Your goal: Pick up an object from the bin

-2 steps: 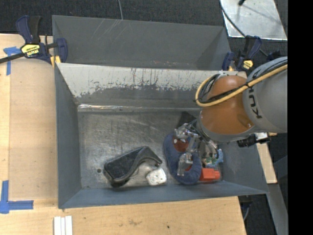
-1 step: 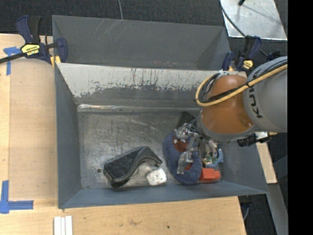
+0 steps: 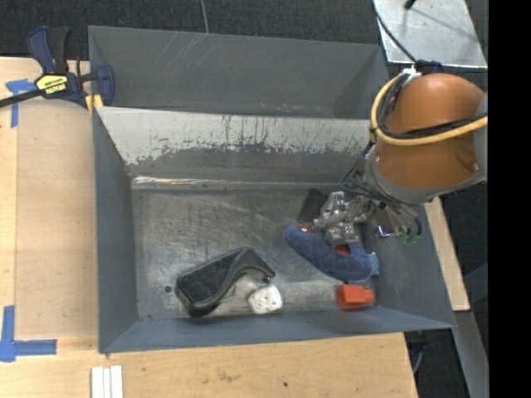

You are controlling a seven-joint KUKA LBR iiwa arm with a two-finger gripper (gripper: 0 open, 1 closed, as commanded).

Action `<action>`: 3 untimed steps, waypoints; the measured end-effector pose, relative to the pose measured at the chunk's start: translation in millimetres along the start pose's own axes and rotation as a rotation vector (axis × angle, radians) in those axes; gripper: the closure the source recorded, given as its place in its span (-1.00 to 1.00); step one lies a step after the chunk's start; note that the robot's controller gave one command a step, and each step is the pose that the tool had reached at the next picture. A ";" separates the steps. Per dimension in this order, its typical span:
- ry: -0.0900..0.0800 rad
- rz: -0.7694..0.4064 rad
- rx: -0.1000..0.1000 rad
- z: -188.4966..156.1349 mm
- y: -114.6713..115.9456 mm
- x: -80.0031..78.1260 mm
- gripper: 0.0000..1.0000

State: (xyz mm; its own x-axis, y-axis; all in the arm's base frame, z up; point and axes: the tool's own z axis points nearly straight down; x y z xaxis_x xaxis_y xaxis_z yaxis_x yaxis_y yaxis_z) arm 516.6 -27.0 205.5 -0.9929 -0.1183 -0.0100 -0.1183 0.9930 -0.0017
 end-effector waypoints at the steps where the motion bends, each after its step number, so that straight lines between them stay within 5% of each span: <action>1: 0.011 -0.261 -0.004 58.7 -9.3 -13.6 1.00; 2: 0.008 -0.259 -0.003 57.3 -9.5 -14.4 -1.00; 3: 0.007 -0.154 0.001 121.1 28.8 -87.8 -1.00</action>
Offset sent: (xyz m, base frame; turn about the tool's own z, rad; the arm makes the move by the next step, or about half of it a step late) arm 0.0154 -0.0075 -0.0574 -0.2612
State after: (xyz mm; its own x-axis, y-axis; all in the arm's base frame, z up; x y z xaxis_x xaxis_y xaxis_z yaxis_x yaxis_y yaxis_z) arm 601.6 11.9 85.2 -0.9632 -0.2689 -0.0030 -0.2689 0.9632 -0.0033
